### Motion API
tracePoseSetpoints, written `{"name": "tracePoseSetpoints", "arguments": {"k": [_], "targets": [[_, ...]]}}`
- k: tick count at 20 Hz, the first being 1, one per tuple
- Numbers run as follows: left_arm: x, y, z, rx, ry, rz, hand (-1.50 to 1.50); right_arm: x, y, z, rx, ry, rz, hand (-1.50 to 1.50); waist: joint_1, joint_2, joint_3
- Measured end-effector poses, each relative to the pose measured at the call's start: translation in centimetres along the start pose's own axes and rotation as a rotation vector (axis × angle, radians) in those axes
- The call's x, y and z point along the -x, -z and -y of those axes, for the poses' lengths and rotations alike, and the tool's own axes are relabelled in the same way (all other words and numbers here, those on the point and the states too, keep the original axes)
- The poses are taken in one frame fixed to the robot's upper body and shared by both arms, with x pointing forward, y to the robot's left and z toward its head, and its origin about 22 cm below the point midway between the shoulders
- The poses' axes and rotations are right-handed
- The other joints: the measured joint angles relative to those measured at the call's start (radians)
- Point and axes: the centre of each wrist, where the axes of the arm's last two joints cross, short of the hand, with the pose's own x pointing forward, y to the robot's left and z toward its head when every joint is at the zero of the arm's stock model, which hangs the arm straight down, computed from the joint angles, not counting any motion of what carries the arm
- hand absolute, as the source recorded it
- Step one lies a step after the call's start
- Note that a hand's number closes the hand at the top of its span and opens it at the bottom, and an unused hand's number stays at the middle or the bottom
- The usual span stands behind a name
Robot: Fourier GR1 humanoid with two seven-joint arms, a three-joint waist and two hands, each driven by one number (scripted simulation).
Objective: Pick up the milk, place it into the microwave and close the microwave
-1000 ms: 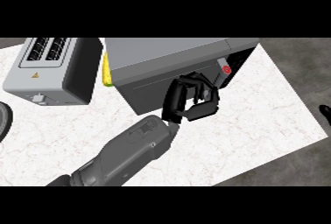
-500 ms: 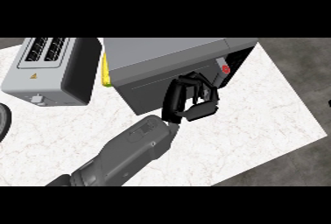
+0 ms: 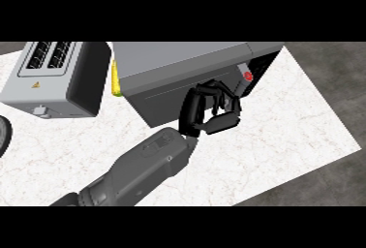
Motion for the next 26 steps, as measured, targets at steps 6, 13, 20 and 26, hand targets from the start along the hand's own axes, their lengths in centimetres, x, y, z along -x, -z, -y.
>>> {"name": "tracePoseSetpoints", "arguments": {"k": [6, 13, 20, 26], "targets": [[0.0, 0.0, 0.1, 0.001, -0.007, 0.004, 1.5, -0.3, 0.4, 0.1, -0.046, 0.026, 0.0, -1.5, 0.002, 0.001, 0.001], [0.1, 0.0, 0.2, -0.003, -0.012, 0.004, 1.5, -0.5, 0.8, 0.1, -0.088, 0.061, -0.007, -1.5, 0.003, 0.0, 0.001], [0.2, 0.0, 0.1, -0.014, -0.012, 0.015, 1.5, -0.9, 1.0, 0.4, -0.105, 0.077, -0.008, -1.5, -0.003, 0.0, 0.001], [0.3, 0.0, 0.2, -0.016, -0.017, 0.02, 1.5, -1.3, 1.3, 0.7, -0.129, 0.07, -0.016, -1.5, -0.003, 0.001, 0.001]]}}
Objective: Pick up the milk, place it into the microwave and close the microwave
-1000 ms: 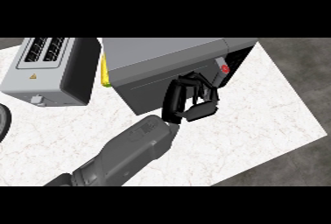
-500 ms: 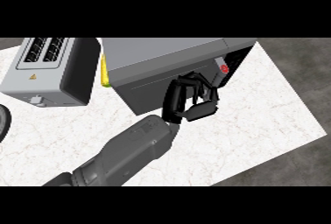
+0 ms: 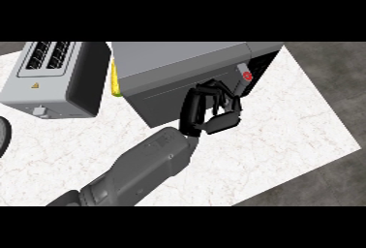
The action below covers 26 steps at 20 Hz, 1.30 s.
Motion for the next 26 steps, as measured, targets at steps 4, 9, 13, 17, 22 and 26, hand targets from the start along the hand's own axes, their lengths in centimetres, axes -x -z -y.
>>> {"name": "tracePoseSetpoints", "arguments": {"k": [4, 9, 13, 17, 22, 26], "targets": [[0.3, 0.0, -0.1, 0.034, 0.04, 0.006, 1.5, -0.3, 0.3, 0.1, -0.023, 0.015, 0.014, -1.5, -0.001, -0.002, 0.002], [0.6, 0.1, 0.0, 0.051, 0.102, -0.003, 1.5, -0.4, 0.6, 0.0, -0.061, 0.043, 0.031, -1.5, 0.004, -0.007, 0.004], [0.5, 0.2, 0.3, 0.063, 0.123, -0.028, 1.5, -0.7, 0.7, 0.0, -0.082, 0.059, 0.033, -1.5, 0.012, -0.009, 0.003], [0.5, 0.2, 0.7, 0.08, 0.135, -0.059, 1.5, -1.2, 0.7, 0.0, -0.088, 0.052, 0.035, -1.5, 0.025, -0.013, 0.001], [0.4, 0.1, 1.0, 0.092, 0.119, -0.088, -1.5, -1.8, 0.4, 0.0, -0.075, 0.043, 0.031, -1.5, 0.046, -0.015, -0.001], [0.5, -0.1, 1.1, 0.108, 0.094, -0.108, -1.5, -2.2, 0.1, -0.1, -0.061, 0.039, 0.026, -1.5, 0.063, -0.017, -0.003]]}}
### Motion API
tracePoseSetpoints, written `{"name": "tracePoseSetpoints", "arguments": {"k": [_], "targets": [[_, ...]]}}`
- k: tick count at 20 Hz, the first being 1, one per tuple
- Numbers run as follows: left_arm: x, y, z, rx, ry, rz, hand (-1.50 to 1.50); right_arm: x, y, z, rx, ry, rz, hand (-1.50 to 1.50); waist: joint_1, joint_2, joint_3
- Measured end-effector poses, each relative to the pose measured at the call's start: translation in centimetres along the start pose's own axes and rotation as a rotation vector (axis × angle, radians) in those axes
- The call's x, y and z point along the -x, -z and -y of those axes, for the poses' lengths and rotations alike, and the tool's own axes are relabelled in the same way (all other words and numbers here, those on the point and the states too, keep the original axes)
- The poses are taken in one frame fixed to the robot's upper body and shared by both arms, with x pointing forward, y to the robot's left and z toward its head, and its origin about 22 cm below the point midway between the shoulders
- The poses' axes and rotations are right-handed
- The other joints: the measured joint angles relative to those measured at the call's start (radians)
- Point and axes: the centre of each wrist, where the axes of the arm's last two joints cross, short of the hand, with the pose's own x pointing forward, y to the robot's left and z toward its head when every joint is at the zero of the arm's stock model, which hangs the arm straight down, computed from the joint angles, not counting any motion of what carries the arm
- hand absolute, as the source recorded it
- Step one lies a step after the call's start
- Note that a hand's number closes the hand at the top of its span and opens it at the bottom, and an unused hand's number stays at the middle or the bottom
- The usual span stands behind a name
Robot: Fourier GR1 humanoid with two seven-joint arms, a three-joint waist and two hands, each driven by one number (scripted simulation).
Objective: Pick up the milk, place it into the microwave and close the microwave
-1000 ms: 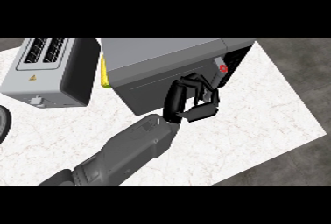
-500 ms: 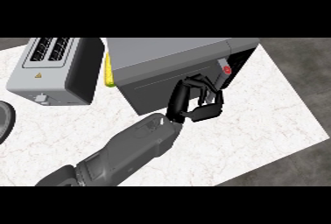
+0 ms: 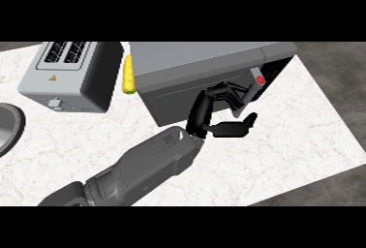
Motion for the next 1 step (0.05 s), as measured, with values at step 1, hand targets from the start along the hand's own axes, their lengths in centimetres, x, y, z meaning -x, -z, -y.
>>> {"name": "tracePoseSetpoints", "arguments": {"k": [1], "targets": [[0.07, -0.06, -0.01, 0.005, -0.004, -0.002, -1.5, -0.11, -0.04, -0.07, 0.001, 0.0, -0.001, -1.5, 0.003, -0.001, 0.0]]}}
